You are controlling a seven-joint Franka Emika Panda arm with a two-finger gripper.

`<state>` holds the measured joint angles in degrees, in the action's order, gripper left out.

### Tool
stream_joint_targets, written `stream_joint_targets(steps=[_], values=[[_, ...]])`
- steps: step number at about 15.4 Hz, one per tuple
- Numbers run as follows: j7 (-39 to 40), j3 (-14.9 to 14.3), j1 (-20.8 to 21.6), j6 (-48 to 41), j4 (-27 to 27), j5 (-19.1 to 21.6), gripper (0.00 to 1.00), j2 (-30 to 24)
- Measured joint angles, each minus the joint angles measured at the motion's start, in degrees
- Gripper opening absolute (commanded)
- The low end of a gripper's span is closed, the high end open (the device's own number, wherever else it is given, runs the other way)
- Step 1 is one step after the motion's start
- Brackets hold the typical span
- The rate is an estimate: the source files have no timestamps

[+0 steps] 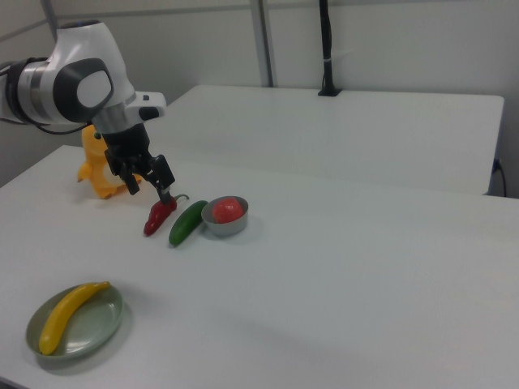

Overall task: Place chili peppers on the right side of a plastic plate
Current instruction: 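Move the open gripper over the red chili pepper and lower it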

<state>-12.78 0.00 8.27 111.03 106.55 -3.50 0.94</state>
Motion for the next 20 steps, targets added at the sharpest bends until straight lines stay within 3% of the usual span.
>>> stream_joint_targets(steps=[5,14,20], values=[[3.67,-0.45,-0.63,0.00,-0.34,3.07,1.00,0.00],[6.05,-0.52,-1.02,0.74,-0.53,3.28,1.00,0.87],[5.36,0.12,-0.78,15.11,-0.60,3.43,1.00,5.00]])
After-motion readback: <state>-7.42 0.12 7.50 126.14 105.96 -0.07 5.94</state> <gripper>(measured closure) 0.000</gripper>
